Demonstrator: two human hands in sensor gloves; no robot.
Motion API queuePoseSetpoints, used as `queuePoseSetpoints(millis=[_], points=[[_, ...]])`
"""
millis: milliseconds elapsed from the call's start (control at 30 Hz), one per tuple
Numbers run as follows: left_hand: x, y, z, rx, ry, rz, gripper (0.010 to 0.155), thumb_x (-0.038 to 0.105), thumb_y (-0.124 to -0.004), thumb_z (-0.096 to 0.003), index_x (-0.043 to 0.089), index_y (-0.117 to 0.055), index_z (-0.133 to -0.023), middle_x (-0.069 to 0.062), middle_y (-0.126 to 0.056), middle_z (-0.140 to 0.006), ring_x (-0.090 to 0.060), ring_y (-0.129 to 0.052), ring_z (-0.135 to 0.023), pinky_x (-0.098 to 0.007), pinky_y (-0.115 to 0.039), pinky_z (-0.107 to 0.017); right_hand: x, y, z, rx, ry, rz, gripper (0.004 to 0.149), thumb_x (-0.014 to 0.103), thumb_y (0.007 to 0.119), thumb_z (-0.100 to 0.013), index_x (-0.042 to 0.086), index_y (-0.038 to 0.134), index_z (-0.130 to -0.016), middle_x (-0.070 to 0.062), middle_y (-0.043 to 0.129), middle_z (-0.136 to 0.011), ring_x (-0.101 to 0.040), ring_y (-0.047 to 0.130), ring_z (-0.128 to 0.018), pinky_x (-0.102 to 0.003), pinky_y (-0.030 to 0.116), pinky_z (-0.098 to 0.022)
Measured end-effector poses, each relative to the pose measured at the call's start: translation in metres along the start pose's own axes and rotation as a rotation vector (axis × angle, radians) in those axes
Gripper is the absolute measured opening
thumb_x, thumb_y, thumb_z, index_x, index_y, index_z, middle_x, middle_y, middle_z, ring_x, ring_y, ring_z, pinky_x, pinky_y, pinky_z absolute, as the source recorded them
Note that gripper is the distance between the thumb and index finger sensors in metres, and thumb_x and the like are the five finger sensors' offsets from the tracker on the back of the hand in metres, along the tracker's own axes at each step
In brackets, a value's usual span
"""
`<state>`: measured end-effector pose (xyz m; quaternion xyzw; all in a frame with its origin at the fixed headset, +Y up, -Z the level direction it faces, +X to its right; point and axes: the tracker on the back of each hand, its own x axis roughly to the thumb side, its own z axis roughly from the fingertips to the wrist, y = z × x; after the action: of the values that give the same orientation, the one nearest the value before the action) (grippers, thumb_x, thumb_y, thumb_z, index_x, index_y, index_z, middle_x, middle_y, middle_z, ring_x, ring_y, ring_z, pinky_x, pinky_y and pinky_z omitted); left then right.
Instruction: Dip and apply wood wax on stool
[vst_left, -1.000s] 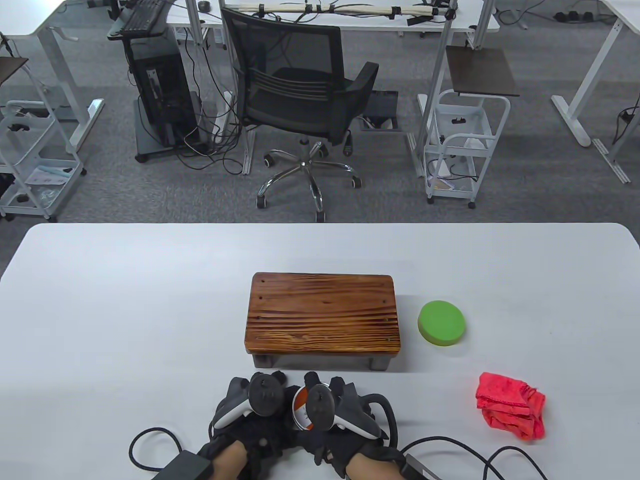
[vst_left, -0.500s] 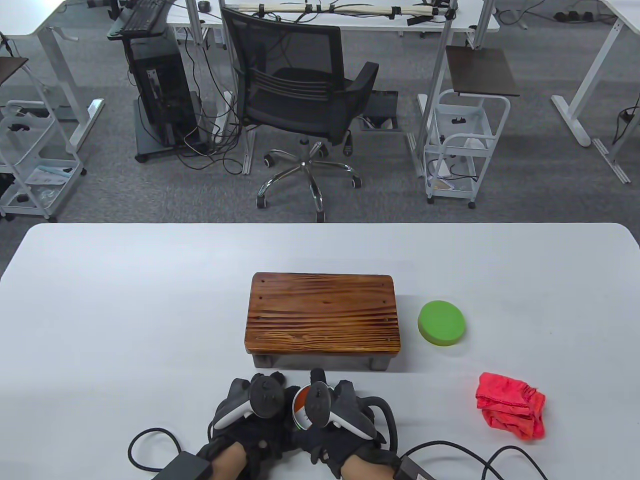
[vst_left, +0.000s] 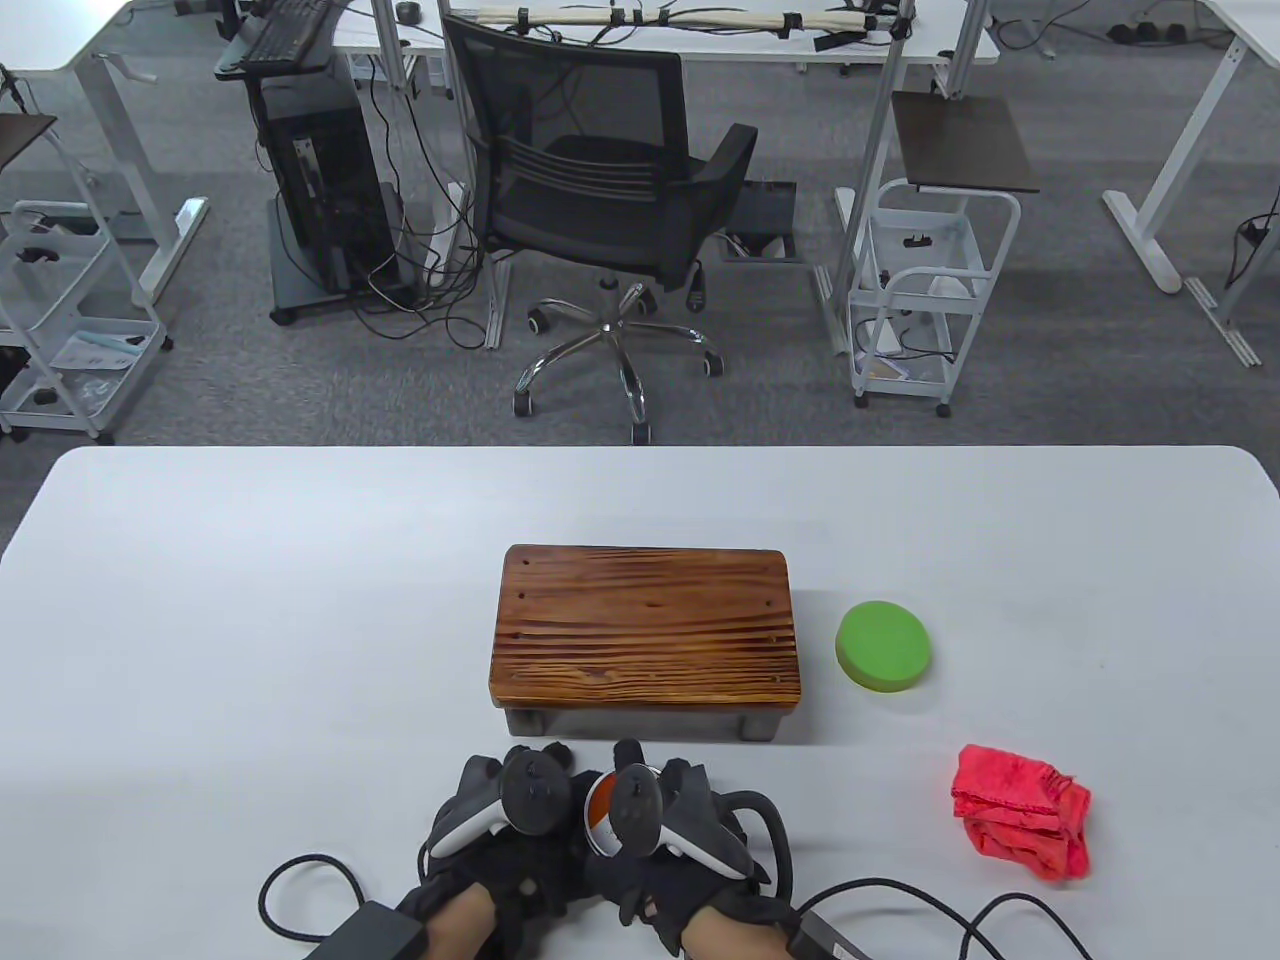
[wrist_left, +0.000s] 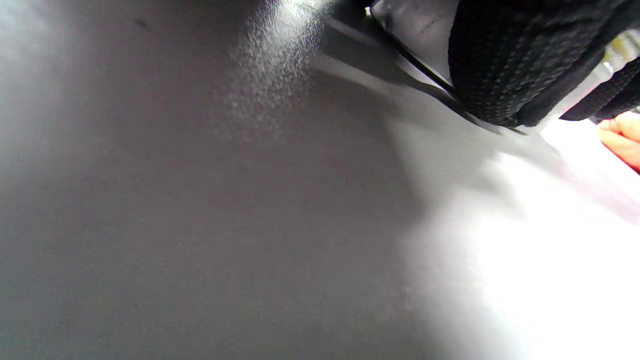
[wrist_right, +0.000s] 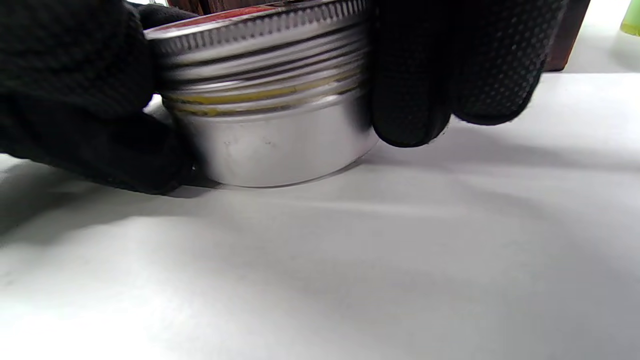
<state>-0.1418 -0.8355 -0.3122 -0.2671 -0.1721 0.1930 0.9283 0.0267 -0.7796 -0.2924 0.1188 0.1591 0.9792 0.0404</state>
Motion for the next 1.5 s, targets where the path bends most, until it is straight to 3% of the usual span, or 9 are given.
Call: queuePoseSetpoints(millis=[200, 367, 600, 1000, 1367, 1500], points=[[0.001, -0.001, -0.001, -0.017, -0.003, -0.011, 0.089, 0.062, -0.083, -0.0521, 0.031, -0.025, -0.112, -0.014, 0.006, -0.120, -0.050, 0.012, -0.100, -0.078, -0.003, -0.060, -0.005, -0.001, -0.003, 0.064, -0.022, -0.041, 0.086, 0.067, 0.088, -0.047, 0.034, 0.035, -0.106, 0.002, 0.037, -0.114, -0.035, 0.096, -0.064, -0.047, 0.087, -0.055], [0.000, -0.002, 0.000, -0.025, -0.006, -0.017, 0.090, 0.064, -0.081, -0.0528, 0.031, -0.022, -0.111, -0.015, 0.008, -0.119, -0.050, 0.013, -0.100, -0.078, -0.003, -0.060, -0.005, 0.000, -0.003, 0.092, -0.019, -0.063, 0.095, 0.071, 0.089, -0.046, 0.032, 0.028, -0.107, -0.007, 0.033, -0.115, -0.036, 0.094, -0.066, -0.048, 0.085, -0.055], [0.000, -0.003, 0.000, -0.030, 0.003, -0.037, 0.088, 0.064, -0.078, -0.0552, 0.032, -0.018, -0.111, -0.015, 0.010, -0.118, -0.050, 0.014, -0.100, -0.077, -0.002, -0.061, 0.000, -0.002, 0.002, 0.044, 0.056, 0.047, 0.100, 0.079, 0.085, -0.044, 0.032, 0.024, -0.108, -0.014, 0.042, -0.112, -0.033, 0.093, -0.069, -0.050, 0.086, -0.053], [-0.001, -0.002, 0.000, -0.026, 0.004, -0.012, 0.086, 0.062, -0.081, -0.0549, 0.034, -0.023, -0.112, -0.014, 0.009, -0.119, -0.049, 0.014, -0.100, -0.077, -0.002, -0.060, 0.001, -0.002, 0.002, -0.099, -0.006, 0.053, 0.089, 0.076, 0.085, -0.045, 0.031, 0.040, -0.107, -0.005, 0.057, -0.106, -0.028, 0.100, -0.059, -0.046, 0.090, -0.051], [-0.001, -0.002, -0.001, -0.034, 0.000, -0.012, 0.087, 0.062, -0.081, -0.0550, 0.034, -0.021, -0.112, -0.013, 0.010, -0.119, -0.048, 0.015, -0.100, -0.077, -0.001, -0.060, -0.005, -0.002, -0.002, 0.005, -0.036, 0.003, 0.086, 0.072, 0.088, -0.044, 0.037, 0.040, -0.106, 0.005, 0.044, -0.113, -0.025, 0.099, -0.059, -0.043, 0.089, -0.052], [-0.001, -0.002, -0.001, -0.041, -0.002, -0.022, 0.088, 0.063, -0.079, -0.0554, 0.033, -0.019, -0.111, -0.013, 0.011, -0.118, -0.049, 0.016, -0.099, -0.077, 0.000, -0.060, -0.007, -0.003, -0.001, 0.048, -0.032, -0.031, 0.092, 0.072, 0.088, -0.046, 0.035, 0.030, -0.108, -0.002, 0.039, -0.115, -0.027, 0.096, -0.063, -0.045, 0.087, -0.054]])
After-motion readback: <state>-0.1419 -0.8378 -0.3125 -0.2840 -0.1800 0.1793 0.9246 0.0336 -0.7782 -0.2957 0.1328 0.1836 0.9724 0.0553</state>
